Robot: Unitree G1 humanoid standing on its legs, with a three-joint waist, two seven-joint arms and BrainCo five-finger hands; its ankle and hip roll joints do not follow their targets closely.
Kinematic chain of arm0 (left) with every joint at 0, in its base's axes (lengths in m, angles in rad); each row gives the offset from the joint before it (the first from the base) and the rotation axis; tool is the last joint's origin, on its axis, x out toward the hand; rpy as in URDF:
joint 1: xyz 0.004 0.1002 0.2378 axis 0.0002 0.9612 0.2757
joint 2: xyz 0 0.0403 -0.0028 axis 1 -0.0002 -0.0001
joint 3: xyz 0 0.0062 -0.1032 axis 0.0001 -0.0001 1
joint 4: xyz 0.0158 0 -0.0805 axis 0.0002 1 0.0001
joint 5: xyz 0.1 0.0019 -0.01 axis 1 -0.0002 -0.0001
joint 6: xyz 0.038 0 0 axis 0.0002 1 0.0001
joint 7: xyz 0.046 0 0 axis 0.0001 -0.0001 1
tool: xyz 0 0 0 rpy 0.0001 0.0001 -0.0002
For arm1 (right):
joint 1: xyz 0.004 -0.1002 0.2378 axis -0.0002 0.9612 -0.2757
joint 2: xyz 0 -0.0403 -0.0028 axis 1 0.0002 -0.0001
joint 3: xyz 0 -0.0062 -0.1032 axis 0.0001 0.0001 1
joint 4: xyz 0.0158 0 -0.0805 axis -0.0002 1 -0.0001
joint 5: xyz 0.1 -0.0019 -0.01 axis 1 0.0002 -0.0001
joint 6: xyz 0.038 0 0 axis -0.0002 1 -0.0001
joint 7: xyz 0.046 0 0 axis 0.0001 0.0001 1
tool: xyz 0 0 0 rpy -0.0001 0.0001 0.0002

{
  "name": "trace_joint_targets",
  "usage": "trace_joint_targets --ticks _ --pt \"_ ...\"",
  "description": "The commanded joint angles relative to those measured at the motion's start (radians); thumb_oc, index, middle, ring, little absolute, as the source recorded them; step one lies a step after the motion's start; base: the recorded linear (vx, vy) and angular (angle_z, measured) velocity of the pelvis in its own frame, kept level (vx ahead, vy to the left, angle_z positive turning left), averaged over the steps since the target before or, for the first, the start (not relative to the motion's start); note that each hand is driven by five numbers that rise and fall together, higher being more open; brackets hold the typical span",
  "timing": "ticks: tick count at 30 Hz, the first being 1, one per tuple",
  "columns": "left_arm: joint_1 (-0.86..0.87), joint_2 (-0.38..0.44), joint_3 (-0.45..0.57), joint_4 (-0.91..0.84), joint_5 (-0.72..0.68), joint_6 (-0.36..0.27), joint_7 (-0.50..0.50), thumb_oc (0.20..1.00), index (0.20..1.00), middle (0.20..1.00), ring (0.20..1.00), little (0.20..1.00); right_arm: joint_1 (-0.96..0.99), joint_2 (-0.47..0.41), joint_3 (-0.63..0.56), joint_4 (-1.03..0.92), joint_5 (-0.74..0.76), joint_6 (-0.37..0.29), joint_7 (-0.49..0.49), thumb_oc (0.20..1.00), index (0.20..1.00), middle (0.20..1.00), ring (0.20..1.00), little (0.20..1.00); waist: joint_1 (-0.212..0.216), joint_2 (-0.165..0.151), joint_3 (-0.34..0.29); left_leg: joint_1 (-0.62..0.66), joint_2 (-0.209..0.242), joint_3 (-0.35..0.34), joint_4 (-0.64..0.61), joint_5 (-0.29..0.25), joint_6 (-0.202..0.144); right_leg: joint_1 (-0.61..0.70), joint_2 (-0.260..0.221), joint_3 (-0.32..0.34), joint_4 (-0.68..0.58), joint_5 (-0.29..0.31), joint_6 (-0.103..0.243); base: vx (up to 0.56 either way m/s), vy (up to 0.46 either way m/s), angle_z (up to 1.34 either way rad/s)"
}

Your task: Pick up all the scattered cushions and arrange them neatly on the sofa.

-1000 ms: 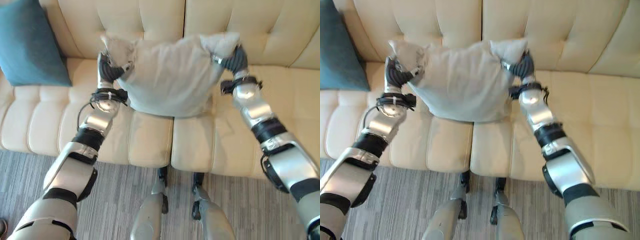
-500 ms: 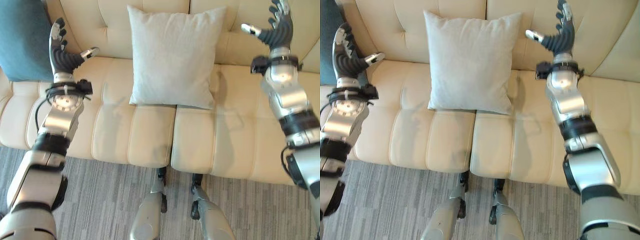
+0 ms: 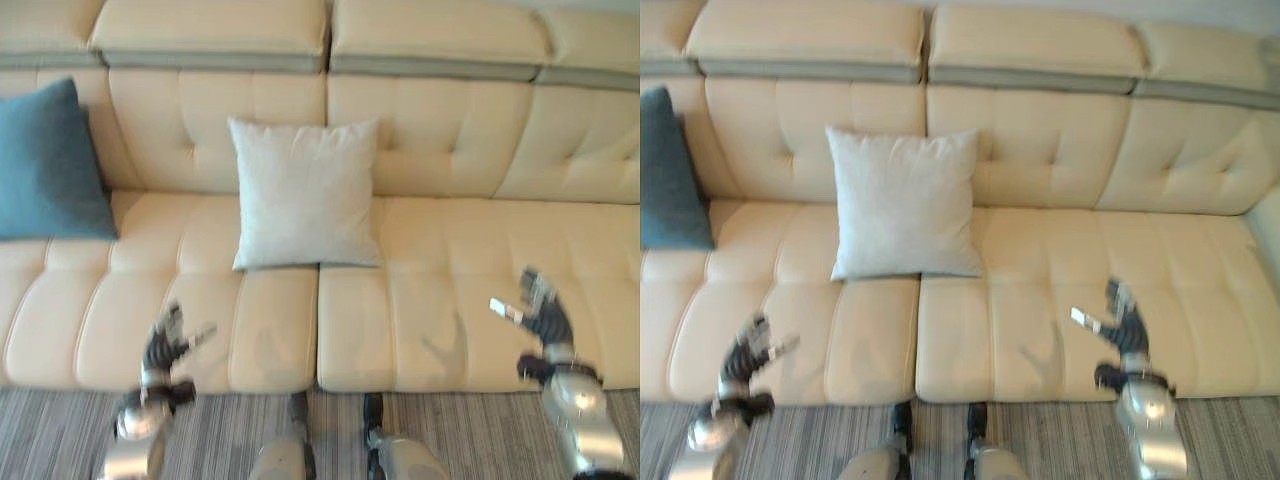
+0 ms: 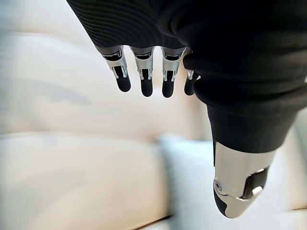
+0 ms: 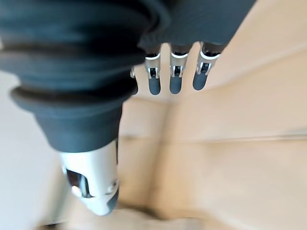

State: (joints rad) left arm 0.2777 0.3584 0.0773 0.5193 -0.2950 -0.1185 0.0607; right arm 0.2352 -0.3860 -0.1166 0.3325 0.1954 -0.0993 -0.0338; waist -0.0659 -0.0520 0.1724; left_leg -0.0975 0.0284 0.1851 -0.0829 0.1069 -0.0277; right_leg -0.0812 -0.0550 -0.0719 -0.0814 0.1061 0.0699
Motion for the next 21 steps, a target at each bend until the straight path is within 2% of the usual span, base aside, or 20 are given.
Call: trace_joint_targets --ticks 1,2,3,5,8,9,10,11,12,15,16,18,19,20,21 --pt "-0.052 0.038 0.0 0.066 0.063 -0.024 -0.008 1.0 1.0 1.0 1.0 1.0 -0.071 -0.011 0.081 0.074 -0.074 -0.018 0.016 1.0 1.0 1.0 1.0 1.0 0.007 -0.009 -0.017 0.06 -0.022 0.007 -0.004 -0.116 0.016 -0.091 -0.025 0.051 0.101 0.002 0.105 -0.22 -0.002 -0.45" --pt "-0.052 0.038 0.0 0.067 0.063 -0.025 -0.008 1.0 1.0 1.0 1.0 1.0 -0.071 -0.011 0.081 0.074 -0.074 -0.018 0.016 1.0 1.0 1.0 1.0 1.0 0.008 -0.009 -0.017 0.059 -0.022 0.008 -0.004 -0.116 0.016 -0.092 -0.025 0.051 0.101 0.001 0.105 -0.53 -0.006 -0.73" --pt "-0.061 0.047 -0.006 0.075 0.061 -0.024 0.008 1.0 1.0 1.0 1.0 1.0 -0.082 0.011 0.124 0.128 -0.08 -0.017 0.011 1.0 1.0 1.0 1.0 1.0 0.026 0.001 0.022 0.039 0.008 0.018 0.01 -0.09 0.023 -0.108 -0.011 0.039 0.264 -0.081 0.095 -0.48 -0.024 -0.65" --pt "-0.069 0.056 -0.018 0.081 0.073 -0.023 0.013 1.0 1.0 1.0 1.0 1.0 -0.081 0.021 0.145 0.17 -0.088 -0.019 0.001 1.0 1.0 1.0 1.0 1.0 0.044 0.015 0.03 0.01 0.03 0.017 0.022 -0.064 0.027 -0.093 -0.016 0.031 0.438 -0.134 0.074 -0.49 -0.061 -0.45" --pt "-0.069 0.061 -0.036 0.095 0.093 -0.022 0.036 1.0 1.0 1.0 1.0 1.0 -0.077 0.028 0.147 0.22 -0.108 -0.012 -0.026 1.0 1.0 1.0 1.0 1.0 0.06 0.021 0.017 -0.027 0.037 0.0 0.019 -0.027 0.016 -0.051 -0.012 0.052 0.575 -0.127 0.074 -0.28 -0.112 0.06" --pt "-0.069 0.06 -0.036 0.095 0.093 -0.022 0.036 1.0 1.0 1.0 1.0 1.0 -0.077 0.028 0.146 0.22 -0.108 -0.013 -0.026 1.0 1.0 1.0 1.0 1.0 0.062 0.024 0.014 -0.031 0.041 0.001 0.019 -0.026 0.016 -0.054 -0.009 0.052 0.572 -0.123 0.073 -0.25 -0.211 0.23" --pt "-0.093 0.052 -0.066 0.086 0.09 -0.029 0.036 1.0 1.0 1.0 1.0 1.0 -0.089 0.033 0.153 0.216 -0.082 -0.013 -0.028 1.0 1.0 1.0 1.0 1.0 0.072 0.013 0.008 -0.082 0.037 -0.019 0.019 0.018 -0.01 0.037 0.018 0.051 0.404 -0.218 0.043 -0.15 -0.154 0.17" --pt "-0.093 0.052 -0.066 0.086 0.09 -0.029 0.036 1.0 1.0 1.0 1.0 1.0 -0.089 0.033 0.153 0.216 -0.082 -0.013 -0.028 1.0 1.0 1.0 1.0 1.0 0.072 0.013 0.008 -0.082 0.037 -0.02 0.019 0.018 -0.01 0.038 0.018 0.05 0.403 -0.218 0.043 -0.31 -0.3 0.37" --pt "-0.112 0.044 -0.072 0.108 0.091 -0.033 0.045 1.0 1.0 1.0 1.0 1.0 -0.104 0.026 0.153 0.224 -0.07 -0.008 -0.039 1.0 1.0 1.0 1.0 1.0 0.081 0.015 -0.004 -0.131 0.044 -0.017 0.015 0.051 -0.03 0.091 0.049 0.055 0.242 -0.272 0.01 -0.16 -0.148 0.28" --pt "-0.118 0.035 -0.082 0.101 0.088 -0.032 0.051 1.0 1.0 1.0 1.0 1.0 -0.113 0.006 0.153 0.218 -0.062 -0.006 -0.046 1.0 1.0 1.0 1.0 1.0 0.079 0.028 0.011 -0.175 0.05 -0.031 0.036 0.071 -0.047 0.083 0.063 0.056 0.192 -0.266 -0.008 -0.36 -0.144 0.09" --pt "-0.138 0.025 -0.095 0.1 0.097 -0.033 0.054 1.0 1.0 1.0 1.0 1.0 -0.13 -0.021 0.152 0.215 -0.066 0.0 -0.057 1.0 1.0 1.0 1.0 1.0 0.072 0.025 0.047 -0.192 0.018 -0.075 0.123 0.016 -0.049 0.051 0.049 0.054 0.173 -0.23 -0.009 -0.43 -0.031 0.17" --pt "-0.131 0.021 -0.103 0.092 0.098 -0.033 0.041 1.0 1.0 1.0 1.0 1.0 -0.122 -0.023 0.148 0.197 -0.064 0.0 -0.053 1.0 1.0 1.0 1.0 1.0 0.053 0.017 0.045 -0.172 -0.002 -0.078 0.178 -0.048 -0.041 0.027 0.024 0.039 0.152 -0.194 -0.002 -0.36 -0.009 0.14" --pt "-0.132 0.021 -0.103 0.092 0.098 -0.033 0.041 1.0 1.0 1.0 1.0 1.0 -0.122 -0.023 0.148 0.197 -0.064 0.001 -0.053 1.0 1.0 1.0 1.0 1.0 0.053 0.018 0.042 -0.176 -0.001 -0.079 0.179 -0.047 -0.041 0.024 0.025 0.038 0.151 -0.192 -0.002 -0.2 -0.003 0.19" --pt "-0.128 0.022 -0.1 0.091 0.098 -0.035 0.034 1.0 1.0 1.0 1.0 1.0 -0.116 -0.029 0.146 0.196 -0.061 -0.002 -0.05 1.0 1.0 1.0 1.0 1.0 0.046 0.006 0.04 -0.153 -0.013 -0.091 0.218 -0.098 -0.036 0.011 0.01 0.043 0.137 -0.167 0.004 -0.17 -0.002 0.23" --pt "-0.119 0.017 -0.1 0.092 0.09 -0.035 0.03 1.0 1.0 1.0 1.0 1.0 -0.114 -0.026 0.148 0.196 -0.062 0.001 -0.044 1.0 1.0 1.0 1.0 1.0 0.04 -0.001 0.031 -0.108 -0.031 -0.133 0.228 -0.142 -0.033 0.004 0.002 0.05 0.118 -0.15 0.007 -0.17 -0.001 0.15"
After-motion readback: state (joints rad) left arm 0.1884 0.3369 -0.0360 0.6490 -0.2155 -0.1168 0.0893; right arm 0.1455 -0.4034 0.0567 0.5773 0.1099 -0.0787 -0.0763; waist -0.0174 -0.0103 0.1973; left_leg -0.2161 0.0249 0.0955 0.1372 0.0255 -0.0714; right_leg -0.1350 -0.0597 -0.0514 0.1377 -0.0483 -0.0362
